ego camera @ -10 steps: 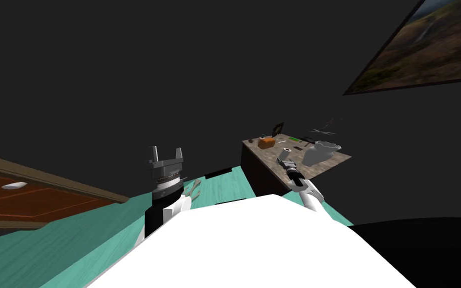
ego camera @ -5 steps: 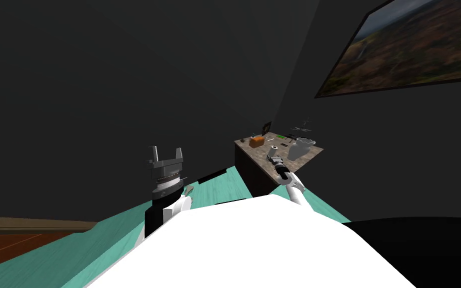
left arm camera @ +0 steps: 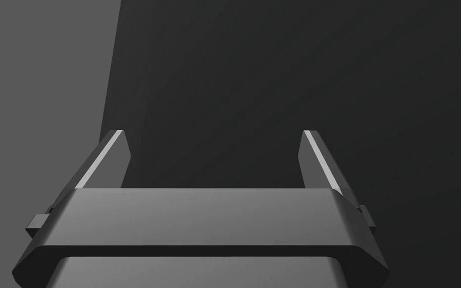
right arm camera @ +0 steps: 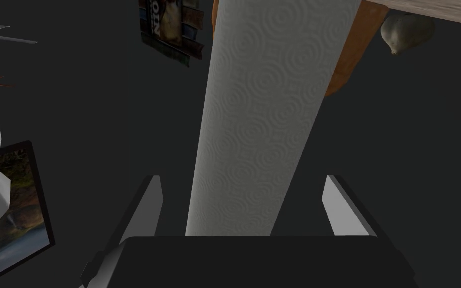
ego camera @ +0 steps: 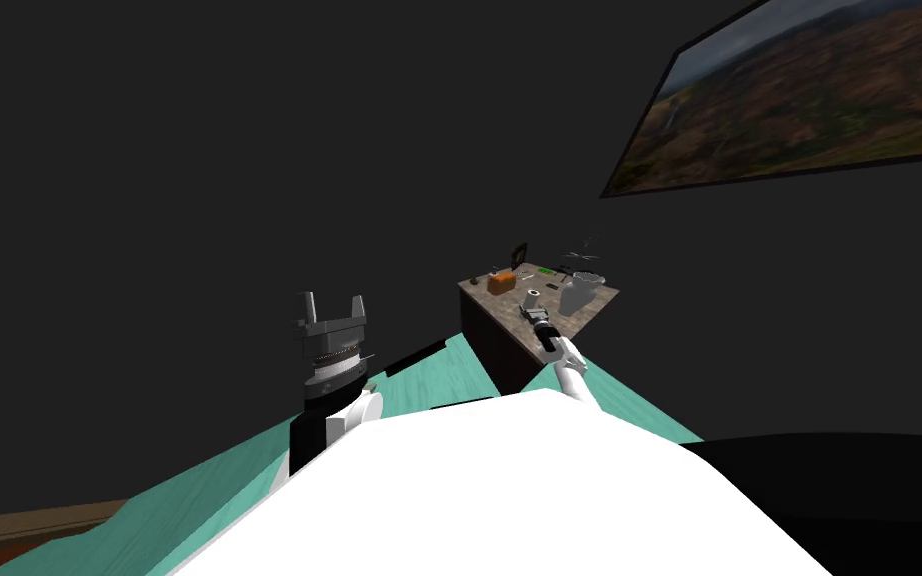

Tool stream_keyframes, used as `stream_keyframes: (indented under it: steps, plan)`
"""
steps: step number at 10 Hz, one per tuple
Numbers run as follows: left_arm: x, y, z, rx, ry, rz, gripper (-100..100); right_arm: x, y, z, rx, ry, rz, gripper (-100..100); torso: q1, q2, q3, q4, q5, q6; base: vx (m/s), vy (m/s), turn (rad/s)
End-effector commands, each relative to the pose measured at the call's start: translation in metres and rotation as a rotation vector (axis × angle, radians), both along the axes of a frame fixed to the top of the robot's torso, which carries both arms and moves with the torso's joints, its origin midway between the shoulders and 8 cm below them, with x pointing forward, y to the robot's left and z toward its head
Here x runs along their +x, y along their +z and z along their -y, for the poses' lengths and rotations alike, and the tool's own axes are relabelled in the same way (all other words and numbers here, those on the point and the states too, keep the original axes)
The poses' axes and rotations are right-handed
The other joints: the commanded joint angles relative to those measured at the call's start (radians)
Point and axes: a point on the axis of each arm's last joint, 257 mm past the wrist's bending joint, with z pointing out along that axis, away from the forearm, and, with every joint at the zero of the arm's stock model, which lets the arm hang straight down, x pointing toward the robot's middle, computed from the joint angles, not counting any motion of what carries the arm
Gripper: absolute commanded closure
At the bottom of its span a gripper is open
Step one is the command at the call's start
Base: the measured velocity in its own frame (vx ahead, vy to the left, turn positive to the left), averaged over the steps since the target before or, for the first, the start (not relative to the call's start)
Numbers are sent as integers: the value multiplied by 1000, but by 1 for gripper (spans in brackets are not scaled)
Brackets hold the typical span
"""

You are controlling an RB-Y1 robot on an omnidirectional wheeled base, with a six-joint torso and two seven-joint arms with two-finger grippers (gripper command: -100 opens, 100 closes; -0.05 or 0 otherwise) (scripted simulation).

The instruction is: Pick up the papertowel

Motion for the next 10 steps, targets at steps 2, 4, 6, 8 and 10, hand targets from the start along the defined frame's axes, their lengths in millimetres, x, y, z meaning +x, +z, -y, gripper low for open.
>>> stream_keyframes:
  steps: [2,4,6,8,10]
  plan:
    - [0,0,0,0,0,0,0,8,4,-6,-1,8,3,-100,0,0,0,0,0,-1,18,-31,-59]
    - [0,0,0,0,0,0,0,9,4,-7,0,10,3,100,2,1,1,0,1,0,1,-1,5]
    - [0,0,0,0,0,0,0,9,5,-7,2,9,4,100,3,1,1,0,1,0,0,0,0]
    - [0,0,0,0,0,0,0,9,5,-6,0,9,4,0,3,2,1,0,1,0,0,0,0]
    - [0,0,0,0,0,0,0,-20,-12,44,0,-45,-23,100,4,1,-1,-2,-1,-4,-39,59,338]
